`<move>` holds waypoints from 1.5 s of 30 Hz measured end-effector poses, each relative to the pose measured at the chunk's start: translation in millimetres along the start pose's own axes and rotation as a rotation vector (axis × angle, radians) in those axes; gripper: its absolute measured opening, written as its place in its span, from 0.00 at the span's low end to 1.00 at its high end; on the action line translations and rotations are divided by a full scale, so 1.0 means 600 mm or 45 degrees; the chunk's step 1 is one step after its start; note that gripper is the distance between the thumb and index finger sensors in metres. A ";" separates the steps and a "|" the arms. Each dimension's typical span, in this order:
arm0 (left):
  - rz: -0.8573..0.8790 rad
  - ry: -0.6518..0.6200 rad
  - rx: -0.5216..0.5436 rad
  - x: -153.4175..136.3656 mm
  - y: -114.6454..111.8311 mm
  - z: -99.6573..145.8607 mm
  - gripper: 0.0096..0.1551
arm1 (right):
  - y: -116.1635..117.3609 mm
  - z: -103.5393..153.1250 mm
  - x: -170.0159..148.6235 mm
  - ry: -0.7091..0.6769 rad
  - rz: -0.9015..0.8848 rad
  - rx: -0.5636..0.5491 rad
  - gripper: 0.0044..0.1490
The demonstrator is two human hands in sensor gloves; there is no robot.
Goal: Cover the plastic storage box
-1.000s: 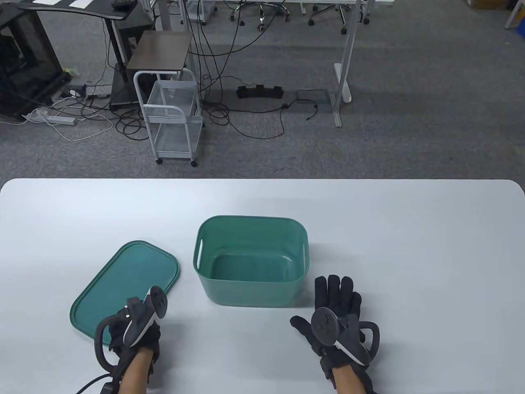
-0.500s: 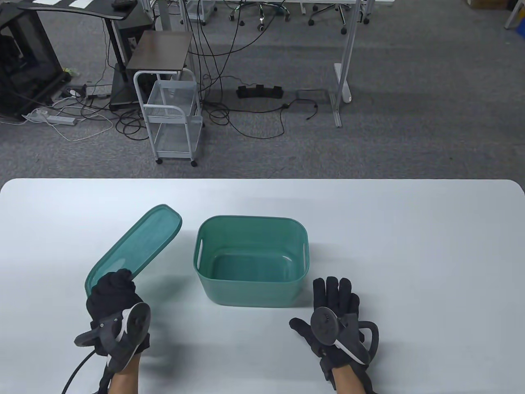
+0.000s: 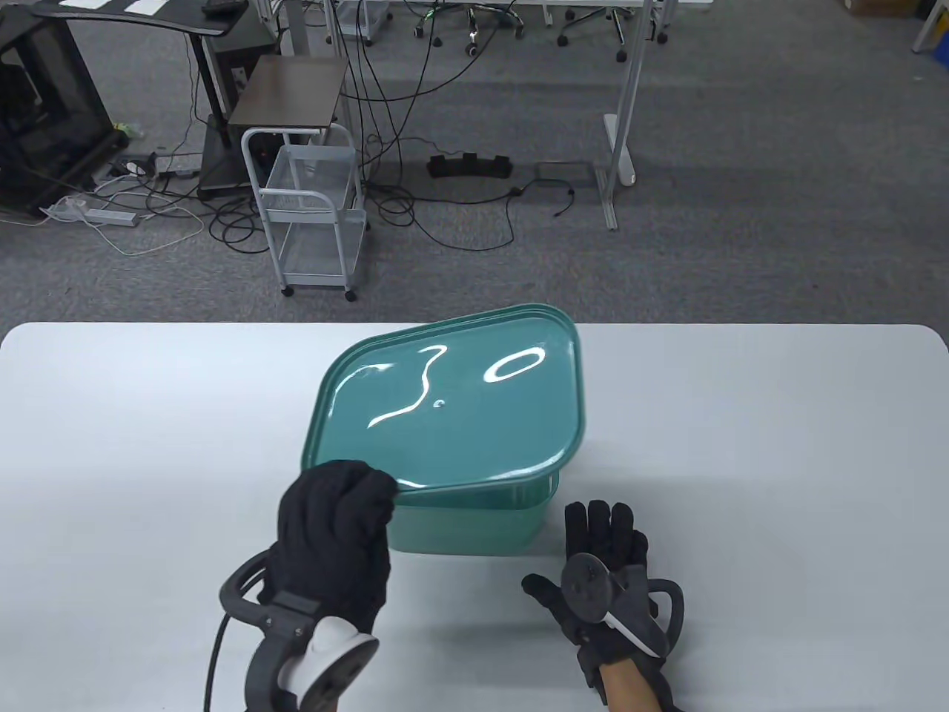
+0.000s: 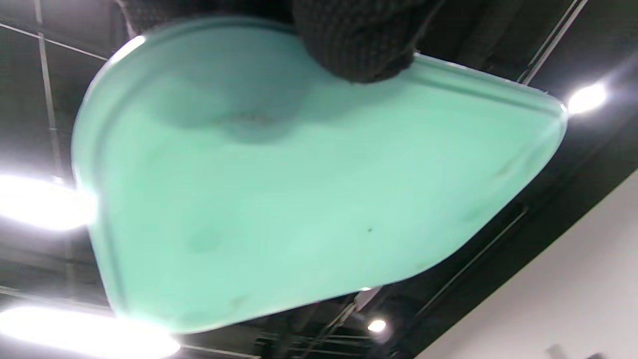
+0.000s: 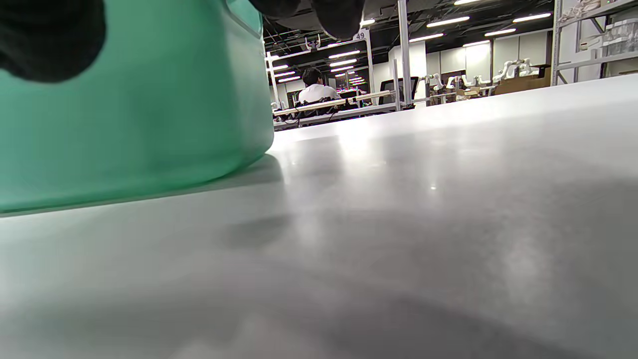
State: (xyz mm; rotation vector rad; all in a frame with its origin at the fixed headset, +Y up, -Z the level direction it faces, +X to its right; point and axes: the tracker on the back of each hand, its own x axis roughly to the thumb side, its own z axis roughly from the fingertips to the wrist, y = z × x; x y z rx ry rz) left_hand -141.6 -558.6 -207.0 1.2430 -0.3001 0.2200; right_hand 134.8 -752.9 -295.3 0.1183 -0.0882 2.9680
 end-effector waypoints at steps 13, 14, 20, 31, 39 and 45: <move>-0.049 -0.143 -0.092 0.009 -0.025 0.015 0.25 | -0.006 0.005 -0.002 0.024 -0.044 -0.039 0.69; -0.047 -0.139 -0.096 0.007 -0.027 0.015 0.25 | -0.009 0.006 -0.004 0.031 -0.058 -0.053 0.69; -0.038 -0.154 -0.097 -0.002 -0.037 0.012 0.25 | -0.043 0.021 -0.018 0.056 -0.256 -0.320 0.67; 0.025 -0.177 -0.142 0.001 -0.037 0.012 0.25 | -0.250 0.031 -0.018 0.001 -0.575 -0.948 0.63; 0.174 -0.091 -0.235 -0.025 -0.034 0.005 0.28 | -0.300 0.019 -0.014 -0.104 -0.855 -0.976 0.28; 0.347 0.139 -0.327 -0.098 -0.034 0.009 0.58 | -0.337 0.008 -0.006 -0.138 -1.088 -0.824 0.29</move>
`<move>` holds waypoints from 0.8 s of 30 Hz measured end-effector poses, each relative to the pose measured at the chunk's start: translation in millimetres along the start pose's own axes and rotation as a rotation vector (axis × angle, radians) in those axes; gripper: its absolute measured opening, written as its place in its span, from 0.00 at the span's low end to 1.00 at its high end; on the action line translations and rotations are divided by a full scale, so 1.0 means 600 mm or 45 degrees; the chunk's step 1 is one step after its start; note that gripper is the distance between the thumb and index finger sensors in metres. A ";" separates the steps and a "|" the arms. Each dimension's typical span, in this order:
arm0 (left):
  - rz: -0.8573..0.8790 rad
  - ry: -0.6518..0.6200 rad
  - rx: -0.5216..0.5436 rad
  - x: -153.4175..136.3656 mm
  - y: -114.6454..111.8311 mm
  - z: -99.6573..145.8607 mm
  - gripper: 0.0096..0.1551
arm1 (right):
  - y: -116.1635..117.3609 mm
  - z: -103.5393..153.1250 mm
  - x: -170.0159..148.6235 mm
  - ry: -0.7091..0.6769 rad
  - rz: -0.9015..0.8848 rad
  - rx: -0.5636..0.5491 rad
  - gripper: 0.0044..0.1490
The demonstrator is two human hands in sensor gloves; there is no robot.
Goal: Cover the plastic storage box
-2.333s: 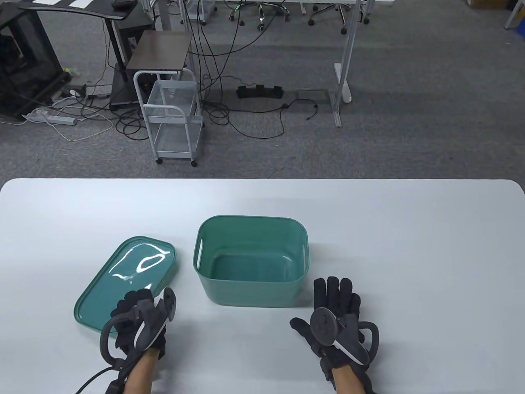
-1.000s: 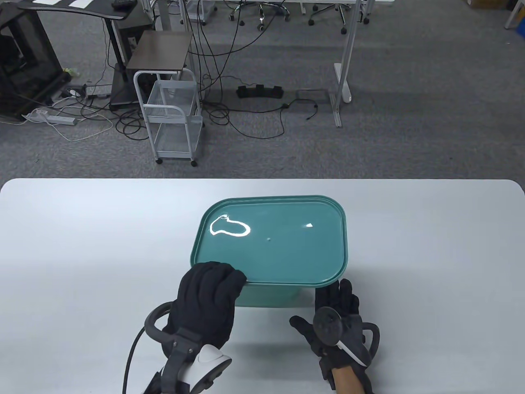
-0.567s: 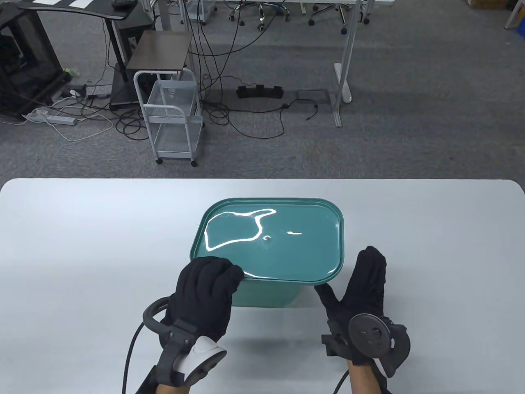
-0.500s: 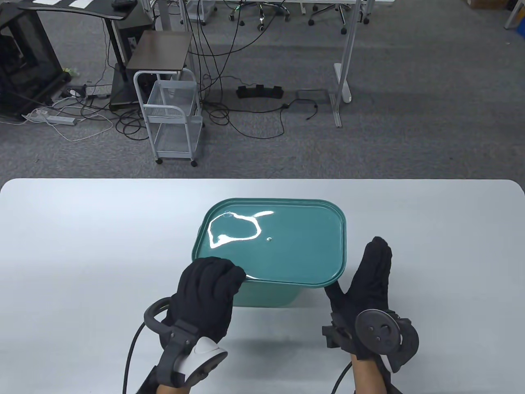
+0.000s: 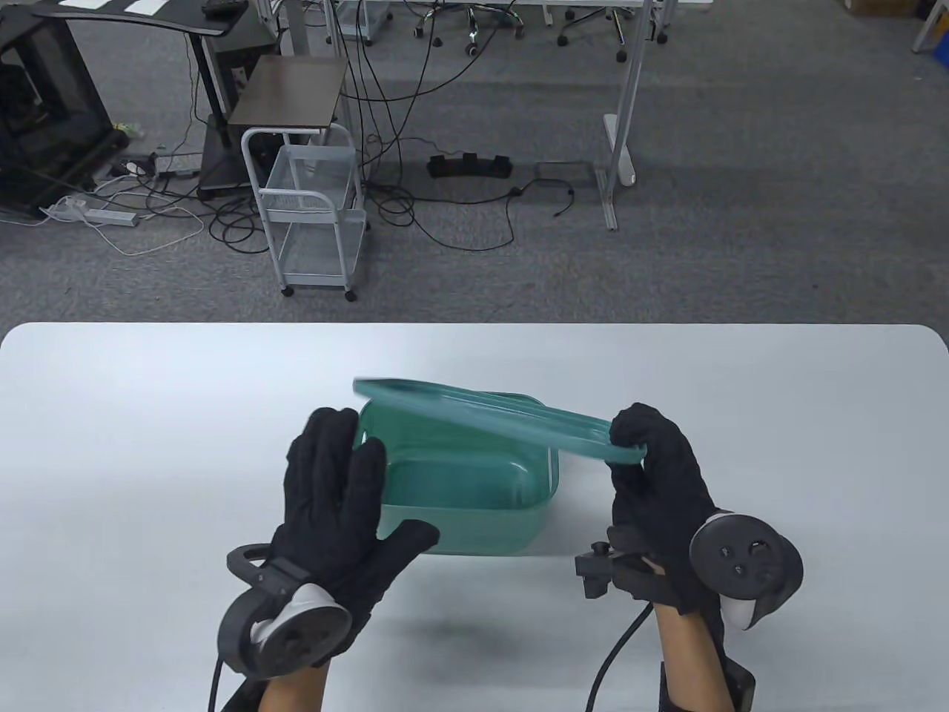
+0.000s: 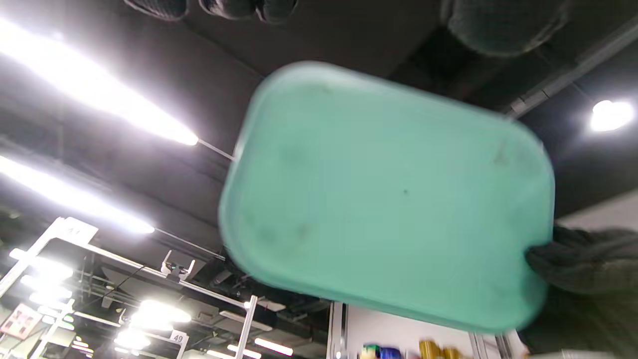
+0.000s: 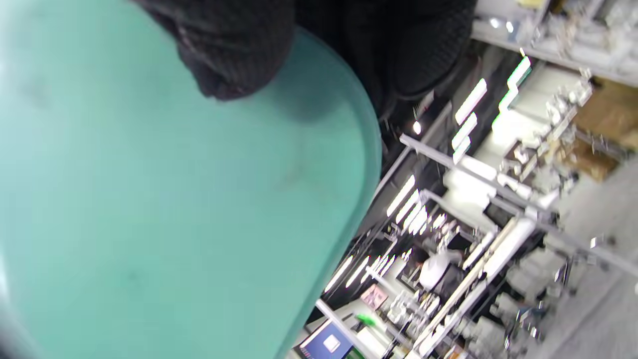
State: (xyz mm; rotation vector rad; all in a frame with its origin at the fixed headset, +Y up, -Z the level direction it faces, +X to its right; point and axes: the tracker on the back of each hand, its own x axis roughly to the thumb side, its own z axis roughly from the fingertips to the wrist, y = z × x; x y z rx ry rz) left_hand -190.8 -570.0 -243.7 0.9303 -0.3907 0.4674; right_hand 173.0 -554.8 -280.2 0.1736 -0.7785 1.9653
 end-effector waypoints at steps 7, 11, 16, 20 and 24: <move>0.087 0.163 -0.002 -0.061 0.012 0.007 0.56 | 0.039 -0.045 0.017 0.326 -0.373 0.065 0.41; 0.118 0.221 0.018 -0.078 0.014 0.011 0.55 | 0.086 -0.064 -0.009 0.516 -0.333 0.196 0.42; 0.169 0.273 0.035 -0.094 0.015 0.016 0.54 | 0.136 -0.059 -0.068 0.694 -0.283 0.320 0.42; 0.166 0.287 0.036 -0.099 0.014 0.018 0.54 | 0.159 -0.039 -0.114 0.778 -0.275 0.387 0.41; 0.179 0.299 0.031 -0.101 0.013 0.018 0.52 | 0.164 -0.023 -0.145 0.847 -0.279 0.373 0.41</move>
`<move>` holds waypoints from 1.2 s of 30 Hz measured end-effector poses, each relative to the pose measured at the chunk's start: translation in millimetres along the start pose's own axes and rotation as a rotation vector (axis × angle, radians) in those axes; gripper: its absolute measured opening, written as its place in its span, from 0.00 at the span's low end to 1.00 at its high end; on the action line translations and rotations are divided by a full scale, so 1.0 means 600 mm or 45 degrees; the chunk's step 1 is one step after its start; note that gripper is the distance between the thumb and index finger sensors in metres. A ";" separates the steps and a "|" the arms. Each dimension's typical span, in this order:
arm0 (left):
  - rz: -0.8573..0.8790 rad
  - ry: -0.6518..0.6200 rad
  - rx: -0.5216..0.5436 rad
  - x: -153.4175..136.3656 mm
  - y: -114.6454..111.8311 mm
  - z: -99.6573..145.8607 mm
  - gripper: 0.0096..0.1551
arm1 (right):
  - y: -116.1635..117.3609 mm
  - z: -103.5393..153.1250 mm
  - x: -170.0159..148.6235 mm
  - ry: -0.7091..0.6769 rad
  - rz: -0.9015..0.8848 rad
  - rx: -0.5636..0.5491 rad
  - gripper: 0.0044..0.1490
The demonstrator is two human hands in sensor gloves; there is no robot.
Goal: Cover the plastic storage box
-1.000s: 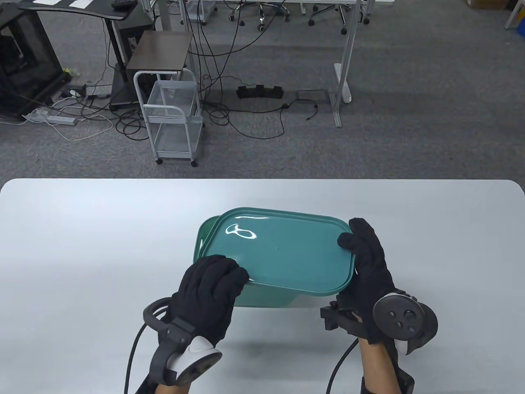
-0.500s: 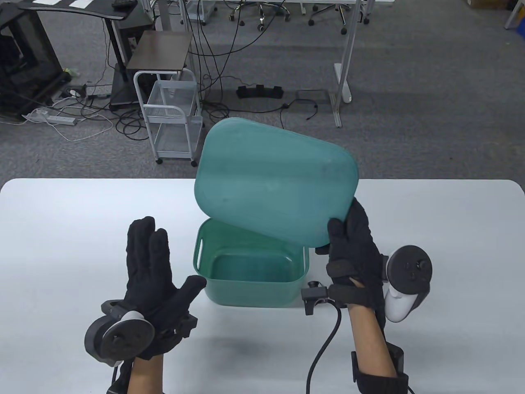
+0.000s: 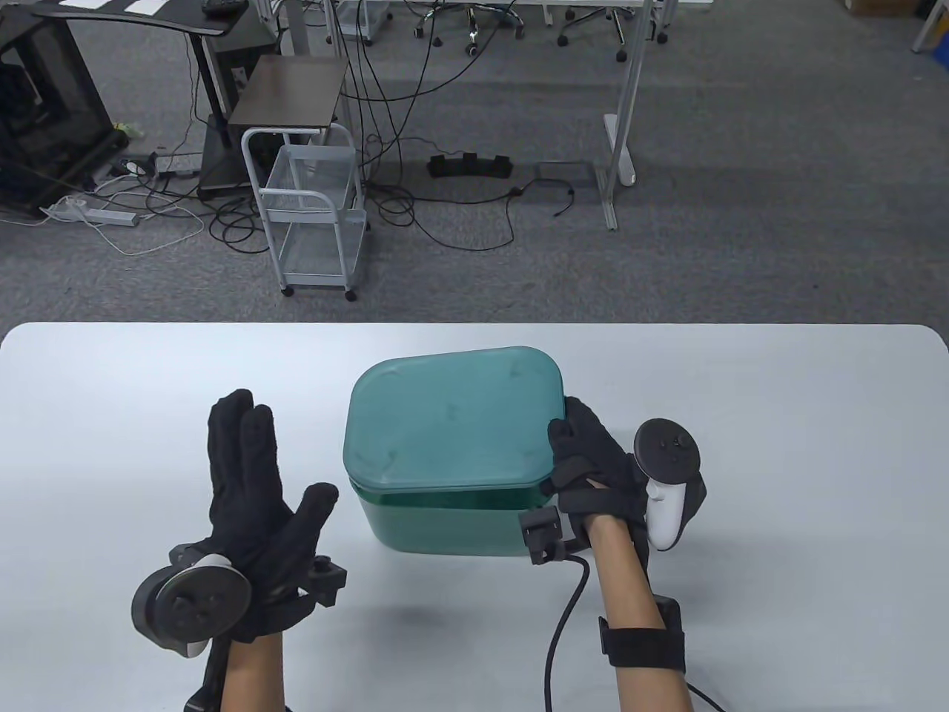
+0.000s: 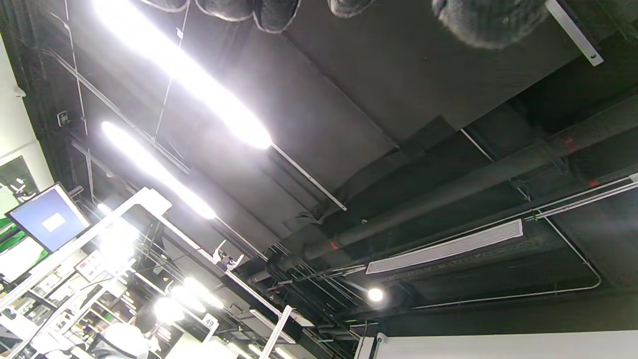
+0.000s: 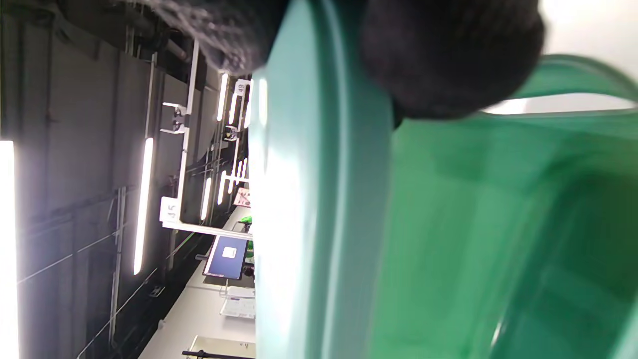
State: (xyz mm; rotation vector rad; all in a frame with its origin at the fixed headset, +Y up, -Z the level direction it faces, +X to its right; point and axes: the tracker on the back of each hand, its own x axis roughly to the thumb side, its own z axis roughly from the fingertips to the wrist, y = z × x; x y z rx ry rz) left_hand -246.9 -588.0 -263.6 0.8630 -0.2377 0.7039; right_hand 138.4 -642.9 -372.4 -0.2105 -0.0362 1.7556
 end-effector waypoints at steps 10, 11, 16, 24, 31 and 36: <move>0.020 0.014 -0.029 -0.002 -0.003 -0.001 0.49 | 0.006 -0.008 -0.028 0.052 -0.007 0.022 0.41; 0.020 0.015 -0.030 -0.002 -0.003 -0.001 0.49 | 0.008 -0.008 -0.029 0.059 0.001 0.025 0.41; 0.035 0.028 -0.035 -0.005 -0.003 -0.002 0.48 | 0.014 -0.011 -0.034 0.068 0.011 0.031 0.41; 0.037 0.052 -0.051 -0.012 -0.006 -0.002 0.48 | 0.014 -0.004 -0.029 0.069 0.089 -0.015 0.40; 0.025 0.089 -0.060 -0.023 -0.006 -0.001 0.48 | 0.002 0.022 0.019 -0.084 0.625 -0.174 0.47; 0.000 0.108 -0.088 -0.031 -0.020 0.002 0.49 | 0.006 0.052 0.048 -0.222 0.937 -0.221 0.50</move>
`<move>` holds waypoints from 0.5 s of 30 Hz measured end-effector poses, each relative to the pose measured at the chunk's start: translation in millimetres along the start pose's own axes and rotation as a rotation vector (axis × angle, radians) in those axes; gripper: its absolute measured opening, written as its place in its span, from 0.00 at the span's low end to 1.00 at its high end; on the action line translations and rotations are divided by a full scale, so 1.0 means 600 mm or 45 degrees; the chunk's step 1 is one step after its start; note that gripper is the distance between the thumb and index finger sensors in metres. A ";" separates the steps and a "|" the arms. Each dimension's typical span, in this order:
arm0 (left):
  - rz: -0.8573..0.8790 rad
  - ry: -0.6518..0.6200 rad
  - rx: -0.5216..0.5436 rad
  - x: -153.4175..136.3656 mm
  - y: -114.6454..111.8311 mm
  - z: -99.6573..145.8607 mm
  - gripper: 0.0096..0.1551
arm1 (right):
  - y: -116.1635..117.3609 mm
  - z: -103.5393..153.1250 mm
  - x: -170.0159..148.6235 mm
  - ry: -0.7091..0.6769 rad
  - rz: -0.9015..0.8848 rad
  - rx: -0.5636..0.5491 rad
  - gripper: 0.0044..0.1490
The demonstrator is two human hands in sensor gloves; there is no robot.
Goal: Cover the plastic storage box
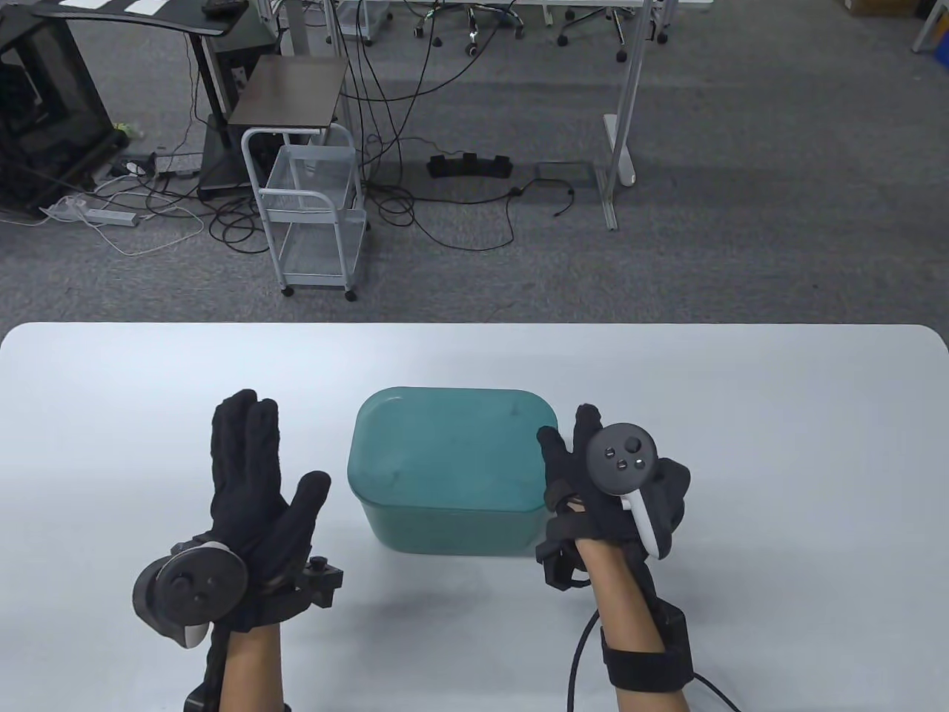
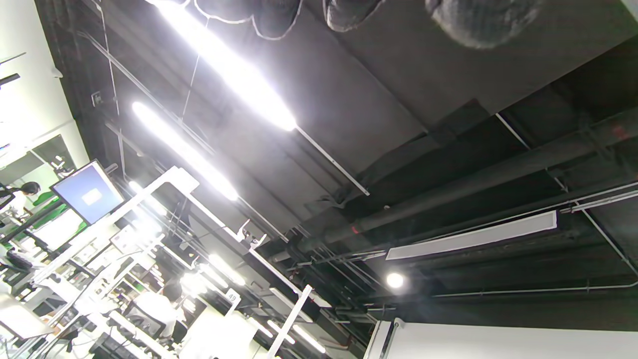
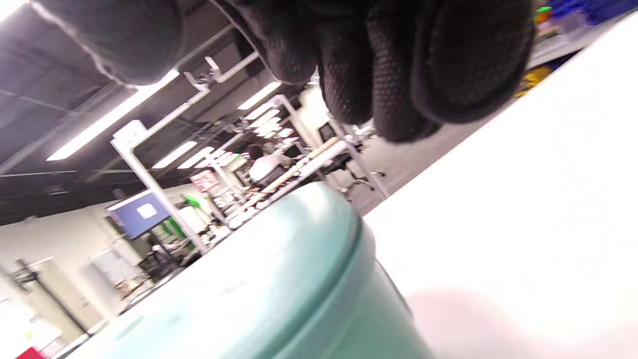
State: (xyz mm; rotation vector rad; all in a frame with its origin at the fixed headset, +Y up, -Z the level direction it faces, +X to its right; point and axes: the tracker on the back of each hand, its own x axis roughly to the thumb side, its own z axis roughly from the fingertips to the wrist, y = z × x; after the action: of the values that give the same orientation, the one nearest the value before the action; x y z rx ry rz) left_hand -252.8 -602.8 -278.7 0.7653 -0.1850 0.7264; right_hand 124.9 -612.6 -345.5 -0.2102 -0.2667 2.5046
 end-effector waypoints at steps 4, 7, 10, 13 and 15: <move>-0.016 0.016 -0.073 -0.003 -0.031 0.004 0.48 | 0.022 0.028 0.004 -0.250 -0.078 -0.167 0.49; -0.038 0.034 -0.150 -0.009 -0.065 0.010 0.46 | 0.052 0.045 -0.004 -0.412 -0.167 -0.298 0.47; -0.094 0.062 -0.224 -0.018 -0.101 0.021 0.45 | 0.084 0.051 -0.011 -0.462 -0.193 -0.380 0.45; -0.192 0.030 -0.319 -0.019 -0.134 0.032 0.44 | 0.096 0.051 -0.012 -0.490 -0.106 -0.319 0.45; -0.257 -0.015 -0.348 -0.013 -0.153 0.039 0.43 | 0.107 0.053 -0.014 -0.506 -0.070 -0.292 0.44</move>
State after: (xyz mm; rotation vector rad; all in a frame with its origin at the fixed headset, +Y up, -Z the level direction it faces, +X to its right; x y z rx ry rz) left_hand -196.1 -668.4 -317.1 0.5188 -0.2095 0.4924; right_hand 89.4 -673.4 -329.6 0.2056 -0.7119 2.4410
